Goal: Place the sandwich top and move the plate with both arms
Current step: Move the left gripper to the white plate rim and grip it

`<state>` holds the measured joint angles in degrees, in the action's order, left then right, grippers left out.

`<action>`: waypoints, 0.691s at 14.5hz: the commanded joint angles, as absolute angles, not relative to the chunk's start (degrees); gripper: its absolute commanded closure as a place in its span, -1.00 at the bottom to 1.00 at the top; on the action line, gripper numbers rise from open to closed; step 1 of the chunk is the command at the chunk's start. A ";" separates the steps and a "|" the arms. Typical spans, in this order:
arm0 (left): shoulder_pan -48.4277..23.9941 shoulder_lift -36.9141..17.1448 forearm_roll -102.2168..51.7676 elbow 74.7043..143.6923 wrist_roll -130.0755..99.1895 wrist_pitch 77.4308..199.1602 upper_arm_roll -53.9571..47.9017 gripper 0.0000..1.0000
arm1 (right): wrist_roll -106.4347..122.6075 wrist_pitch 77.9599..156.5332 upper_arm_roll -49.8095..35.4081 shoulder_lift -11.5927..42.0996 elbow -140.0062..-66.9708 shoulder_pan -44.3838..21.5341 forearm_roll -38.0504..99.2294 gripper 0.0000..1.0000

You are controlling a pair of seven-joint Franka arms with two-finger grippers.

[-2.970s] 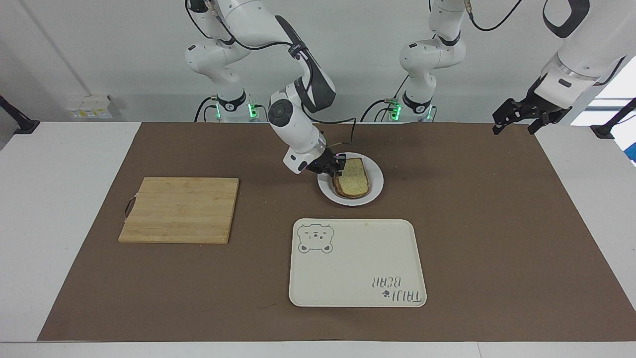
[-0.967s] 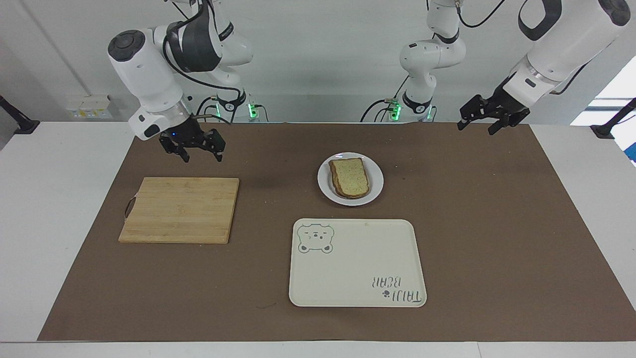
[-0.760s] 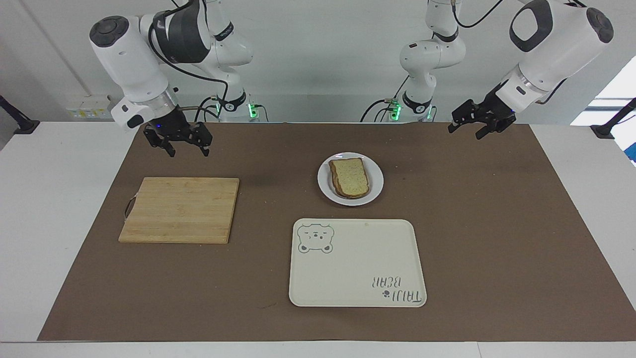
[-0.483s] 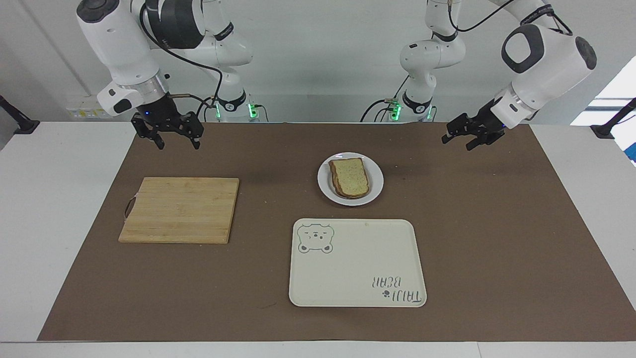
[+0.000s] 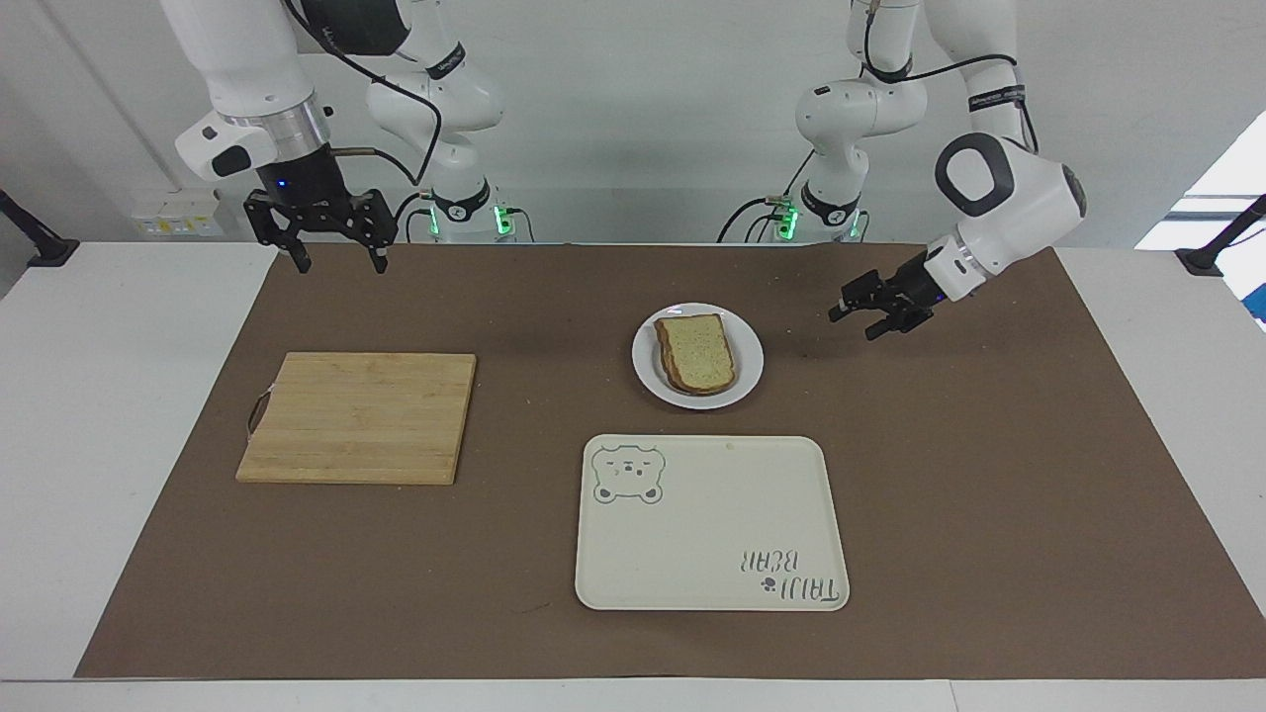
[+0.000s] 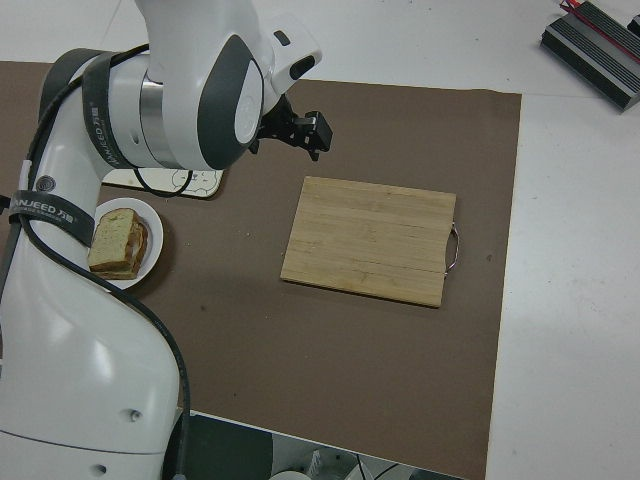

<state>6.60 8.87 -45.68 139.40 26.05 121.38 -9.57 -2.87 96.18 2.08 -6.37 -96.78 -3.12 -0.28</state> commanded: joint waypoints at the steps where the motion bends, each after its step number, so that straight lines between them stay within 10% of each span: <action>1: 1.94 8.27 -53.05 143.34 27.59 126.21 -9.14 -1.00 | -3.17 92.03 1.76 -5.71 -92.20 -2.29 -2.63 -1.00; 6: -4.56 5.28 -61.95 145.28 30.05 130.25 -9.14 -0.96 | -2.99 86.13 1.94 -5.45 -87.72 -2.20 -3.25 -1.00; 10: -7.82 4.57 -65.65 146.86 31.55 132.80 -9.14 -0.31 | -2.81 86.40 2.37 -6.77 -89.91 -2.46 -1.93 -1.00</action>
